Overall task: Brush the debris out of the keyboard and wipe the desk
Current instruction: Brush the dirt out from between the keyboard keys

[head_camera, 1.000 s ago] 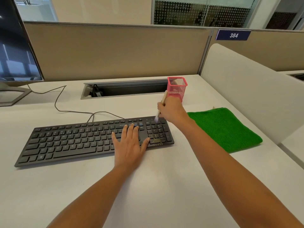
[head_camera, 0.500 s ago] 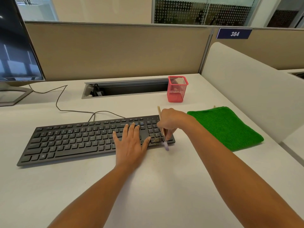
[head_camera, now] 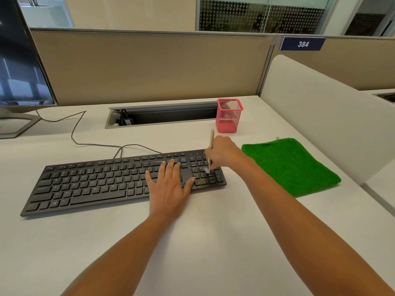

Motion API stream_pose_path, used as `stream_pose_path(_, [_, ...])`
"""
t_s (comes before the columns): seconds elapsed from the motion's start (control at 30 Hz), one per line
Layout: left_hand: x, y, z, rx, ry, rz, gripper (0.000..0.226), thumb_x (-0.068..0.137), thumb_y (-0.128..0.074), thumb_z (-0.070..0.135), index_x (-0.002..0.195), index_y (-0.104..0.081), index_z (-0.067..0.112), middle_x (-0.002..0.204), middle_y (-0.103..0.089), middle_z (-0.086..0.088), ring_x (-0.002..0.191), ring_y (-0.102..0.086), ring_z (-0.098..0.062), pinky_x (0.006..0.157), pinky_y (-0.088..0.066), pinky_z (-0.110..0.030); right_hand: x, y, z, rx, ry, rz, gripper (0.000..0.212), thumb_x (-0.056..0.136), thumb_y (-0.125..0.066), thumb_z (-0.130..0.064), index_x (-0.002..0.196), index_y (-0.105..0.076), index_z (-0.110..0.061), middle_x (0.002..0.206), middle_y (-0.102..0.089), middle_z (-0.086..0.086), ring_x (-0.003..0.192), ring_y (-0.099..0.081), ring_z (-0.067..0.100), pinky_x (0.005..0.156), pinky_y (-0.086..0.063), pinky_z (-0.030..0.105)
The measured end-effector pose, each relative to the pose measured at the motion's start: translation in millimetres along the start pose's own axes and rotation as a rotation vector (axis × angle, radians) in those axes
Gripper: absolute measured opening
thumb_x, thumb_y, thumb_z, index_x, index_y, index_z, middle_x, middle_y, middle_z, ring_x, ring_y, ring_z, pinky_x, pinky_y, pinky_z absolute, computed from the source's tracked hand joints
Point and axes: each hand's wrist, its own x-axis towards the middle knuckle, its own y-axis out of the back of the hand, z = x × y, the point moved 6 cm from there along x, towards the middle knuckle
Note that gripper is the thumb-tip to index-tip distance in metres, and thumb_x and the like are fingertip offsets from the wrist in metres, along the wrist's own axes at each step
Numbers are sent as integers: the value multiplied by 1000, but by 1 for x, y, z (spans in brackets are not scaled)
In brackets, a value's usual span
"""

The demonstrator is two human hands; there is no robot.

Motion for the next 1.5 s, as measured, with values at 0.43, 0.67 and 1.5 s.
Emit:
stream_pose_path(0.43, [0, 0, -1, -10, 8, -7, 107, 73, 28, 69, 145, -33, 18, 153, -31, 0, 144, -21, -20, 112, -12, -57, 8, 18, 7, 91, 7, 15, 26, 93, -49, -14, 105, -61, 6, 105, -67, 20, 94, -67, 33, 86, -55, 39])
stream_pose_path(0.67, [0, 0, -1, -15, 7, -14, 109, 71, 32, 69, 146, -29, 19, 155, -27, 1, 145, -17, -19, 113, -9, -56, 17, 31, -6, 4, 200, 122, 24, 90, -59, -19, 107, -66, -3, 107, -65, 12, 89, -57, 19, 75, -44, 29])
stream_pose_path(1.5, [1, 0, 0, 7, 21, -40, 113, 65, 37, 69, 150, -18, 18, 157, -18, 2, 146, -10, -17, 114, -5, -55, 27, 40, 12, -76, 155, 258, 26, 92, -57, -21, 100, -64, 3, 89, -61, 13, 78, -57, 24, 56, -42, 22])
